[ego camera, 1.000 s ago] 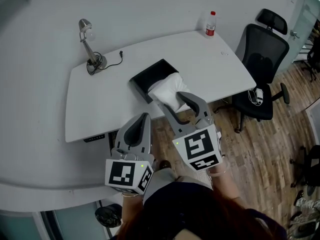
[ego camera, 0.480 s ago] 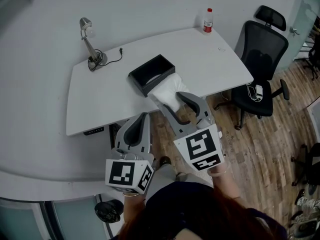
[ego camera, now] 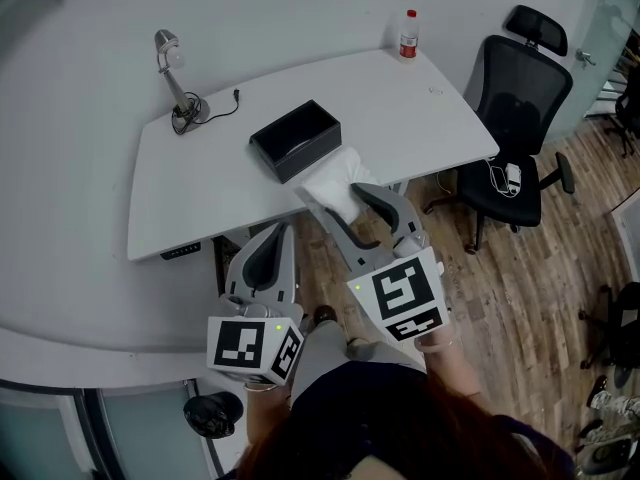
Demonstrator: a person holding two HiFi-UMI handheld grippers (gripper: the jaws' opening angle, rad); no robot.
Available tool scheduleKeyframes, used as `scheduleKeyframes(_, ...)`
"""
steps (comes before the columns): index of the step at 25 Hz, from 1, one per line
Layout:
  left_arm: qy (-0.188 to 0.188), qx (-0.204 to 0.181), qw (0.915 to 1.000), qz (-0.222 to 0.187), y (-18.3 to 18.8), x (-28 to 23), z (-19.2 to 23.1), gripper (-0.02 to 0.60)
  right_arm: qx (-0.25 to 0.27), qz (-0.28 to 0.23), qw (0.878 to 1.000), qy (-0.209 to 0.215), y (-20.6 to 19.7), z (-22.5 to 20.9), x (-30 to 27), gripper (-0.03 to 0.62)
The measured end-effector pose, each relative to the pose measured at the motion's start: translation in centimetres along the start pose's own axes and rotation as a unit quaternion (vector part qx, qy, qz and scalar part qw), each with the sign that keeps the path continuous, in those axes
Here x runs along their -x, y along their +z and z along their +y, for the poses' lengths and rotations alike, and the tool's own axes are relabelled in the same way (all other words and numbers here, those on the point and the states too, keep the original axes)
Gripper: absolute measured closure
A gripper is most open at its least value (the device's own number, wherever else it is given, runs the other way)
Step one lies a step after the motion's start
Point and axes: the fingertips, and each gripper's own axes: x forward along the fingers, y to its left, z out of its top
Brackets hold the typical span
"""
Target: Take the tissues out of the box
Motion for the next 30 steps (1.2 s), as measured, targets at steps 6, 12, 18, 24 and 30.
scheduleKeyframes(6, 0.004, -0.001, 1.0000, -0.001, -0.3, 0.8, -1.0, 0.560, 0.002, -0.004, 1.000, 0.003, -0.3, 0.3, 1.3, 0.401)
scheduleKeyframes(12, 0.004, -0.005, 1.0000, -0.003, -0.2, 1.2, -1.8, 0.560, 0.004, -0.009, 1.000, 0.005, -0.3, 0.5, 2.3, 0.402)
scheduleKeyframes(18, 0.002, -0.008, 0.9999, -0.007, 0.0, 1.5, -2.6, 0.560, 0.008, -0.011, 1.000, 0.004, -0.5, 0.5, 3.2, 0.402)
scheduleKeyframes(24, 0.004, -0.012, 0.9999, -0.006, 0.0, 1.6, -3.2, 0.560, 0.004, -0.016, 1.000, 0.005, -0.6, 0.4, 3.8, 0.402)
scheduleKeyframes(30, 0.009, -0.012, 0.9999, -0.004, 0.0, 1.8, -3.1, 0.560, 0.003, -0.019, 1.000, 0.009, -0.5, 0.5, 3.8, 0.402)
